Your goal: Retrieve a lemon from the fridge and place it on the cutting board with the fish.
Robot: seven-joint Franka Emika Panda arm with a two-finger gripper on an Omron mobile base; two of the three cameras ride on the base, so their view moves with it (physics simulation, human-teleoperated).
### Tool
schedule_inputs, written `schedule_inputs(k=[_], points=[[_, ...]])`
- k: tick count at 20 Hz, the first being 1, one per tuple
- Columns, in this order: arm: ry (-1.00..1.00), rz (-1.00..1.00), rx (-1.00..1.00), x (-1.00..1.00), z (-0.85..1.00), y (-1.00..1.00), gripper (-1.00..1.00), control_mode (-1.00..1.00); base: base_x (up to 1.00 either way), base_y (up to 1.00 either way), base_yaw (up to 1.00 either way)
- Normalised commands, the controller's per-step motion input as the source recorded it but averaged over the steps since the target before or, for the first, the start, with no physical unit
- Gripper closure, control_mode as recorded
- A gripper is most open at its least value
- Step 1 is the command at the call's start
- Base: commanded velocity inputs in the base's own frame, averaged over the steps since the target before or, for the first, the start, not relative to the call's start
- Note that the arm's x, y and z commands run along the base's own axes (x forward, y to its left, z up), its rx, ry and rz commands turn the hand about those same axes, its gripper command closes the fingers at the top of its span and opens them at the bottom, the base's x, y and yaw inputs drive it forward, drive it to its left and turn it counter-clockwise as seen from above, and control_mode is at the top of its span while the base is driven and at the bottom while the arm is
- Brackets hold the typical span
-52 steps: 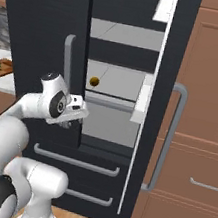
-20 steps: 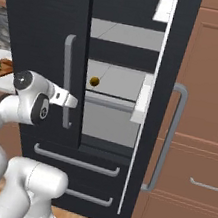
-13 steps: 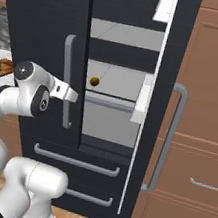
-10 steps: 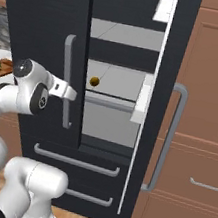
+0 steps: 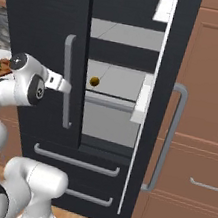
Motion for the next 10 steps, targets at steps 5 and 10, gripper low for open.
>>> schedule_inputs(k=[5,10], points=[[0.01,0.00,-0.02,0.59,0.00,0.00,-1.00,-1.00,0.00,0.00,0.00],[0.00,0.00,-0.01,0.42,0.00,0.00,-1.00,-1.00,0.00,0.00,0.00]])
